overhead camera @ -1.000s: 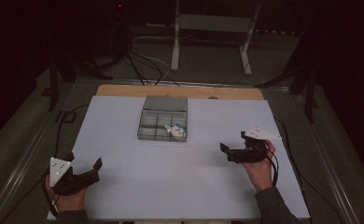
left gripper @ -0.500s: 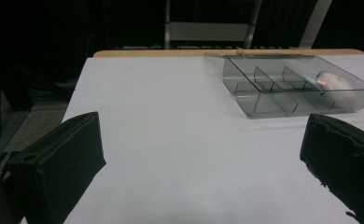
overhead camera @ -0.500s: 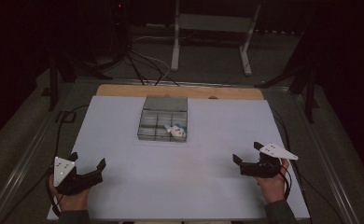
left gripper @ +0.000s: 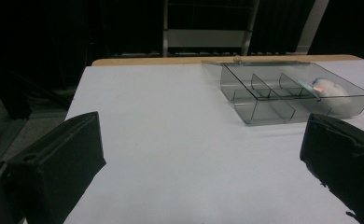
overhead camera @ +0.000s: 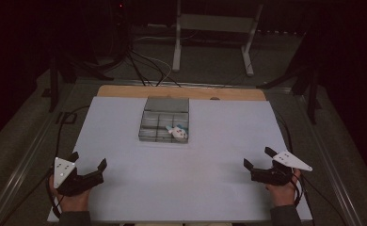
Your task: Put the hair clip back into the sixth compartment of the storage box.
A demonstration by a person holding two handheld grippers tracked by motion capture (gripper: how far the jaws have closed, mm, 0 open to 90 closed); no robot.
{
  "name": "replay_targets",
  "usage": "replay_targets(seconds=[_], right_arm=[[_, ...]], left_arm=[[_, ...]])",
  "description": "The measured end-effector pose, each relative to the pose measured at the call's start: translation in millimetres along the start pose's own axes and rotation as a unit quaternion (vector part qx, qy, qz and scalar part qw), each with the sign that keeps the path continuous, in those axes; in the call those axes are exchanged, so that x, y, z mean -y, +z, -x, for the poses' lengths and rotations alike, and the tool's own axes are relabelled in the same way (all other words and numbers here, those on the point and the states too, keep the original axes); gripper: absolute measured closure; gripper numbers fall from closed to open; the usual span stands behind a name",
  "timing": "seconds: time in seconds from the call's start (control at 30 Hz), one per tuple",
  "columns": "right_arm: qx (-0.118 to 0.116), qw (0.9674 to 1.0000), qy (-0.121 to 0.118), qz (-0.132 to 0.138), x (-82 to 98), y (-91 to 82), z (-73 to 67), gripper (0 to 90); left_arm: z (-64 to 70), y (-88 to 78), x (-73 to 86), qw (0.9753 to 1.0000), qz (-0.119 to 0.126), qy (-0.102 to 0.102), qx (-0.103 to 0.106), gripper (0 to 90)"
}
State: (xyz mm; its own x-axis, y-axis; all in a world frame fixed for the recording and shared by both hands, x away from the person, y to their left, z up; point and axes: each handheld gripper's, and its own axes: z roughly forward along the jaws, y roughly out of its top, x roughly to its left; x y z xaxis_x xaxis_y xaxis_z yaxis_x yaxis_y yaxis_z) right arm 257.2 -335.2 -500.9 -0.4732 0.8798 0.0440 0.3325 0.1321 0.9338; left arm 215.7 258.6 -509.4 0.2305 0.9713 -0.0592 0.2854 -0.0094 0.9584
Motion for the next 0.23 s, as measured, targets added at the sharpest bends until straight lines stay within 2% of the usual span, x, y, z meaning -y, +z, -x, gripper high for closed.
replay_targets(seconds=[0.23], right_arm=[[-0.008,0.9999,-0.007,-0.004,0.4,3.3,-7.6,0.0]], left_arm=[[0.3,2.2,1.1,1.0,-0.007,0.0,-0.006,0.6]])
